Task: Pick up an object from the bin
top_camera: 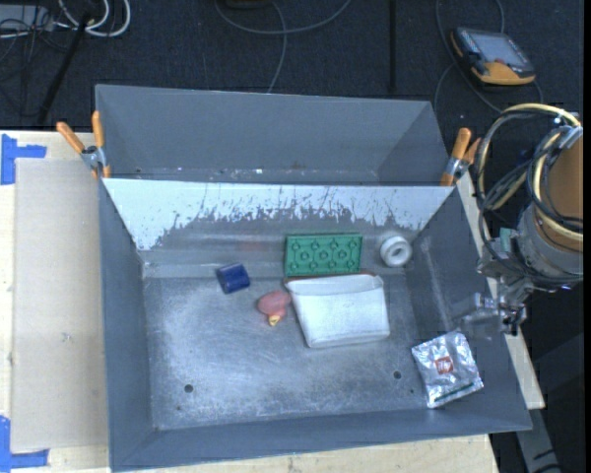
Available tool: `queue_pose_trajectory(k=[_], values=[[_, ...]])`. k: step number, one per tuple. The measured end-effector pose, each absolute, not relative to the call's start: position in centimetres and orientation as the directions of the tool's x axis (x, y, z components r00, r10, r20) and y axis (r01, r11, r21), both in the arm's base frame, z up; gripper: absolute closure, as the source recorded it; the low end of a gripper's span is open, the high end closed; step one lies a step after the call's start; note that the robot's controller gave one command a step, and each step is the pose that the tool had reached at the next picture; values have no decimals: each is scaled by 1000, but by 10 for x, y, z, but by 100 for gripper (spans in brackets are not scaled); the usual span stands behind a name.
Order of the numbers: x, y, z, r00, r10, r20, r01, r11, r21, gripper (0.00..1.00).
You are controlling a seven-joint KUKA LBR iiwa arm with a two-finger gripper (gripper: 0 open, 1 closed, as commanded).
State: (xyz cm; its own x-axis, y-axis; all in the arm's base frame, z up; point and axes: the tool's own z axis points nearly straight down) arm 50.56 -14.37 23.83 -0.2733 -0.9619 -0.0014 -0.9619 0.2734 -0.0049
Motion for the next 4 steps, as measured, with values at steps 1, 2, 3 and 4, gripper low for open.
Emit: queue_pose_trajectory(k=[1,2,3,4], values=[[502,-127,91,-247,-969,-2,-969,247,11,100],[537,-139,281,-280,-960,-2,-960,280,-9,100],[515,-84,113,-319,-948,-2,-948,319,11,100],[518,-86,118,-319,-948,-1,-948,319,2,0]])
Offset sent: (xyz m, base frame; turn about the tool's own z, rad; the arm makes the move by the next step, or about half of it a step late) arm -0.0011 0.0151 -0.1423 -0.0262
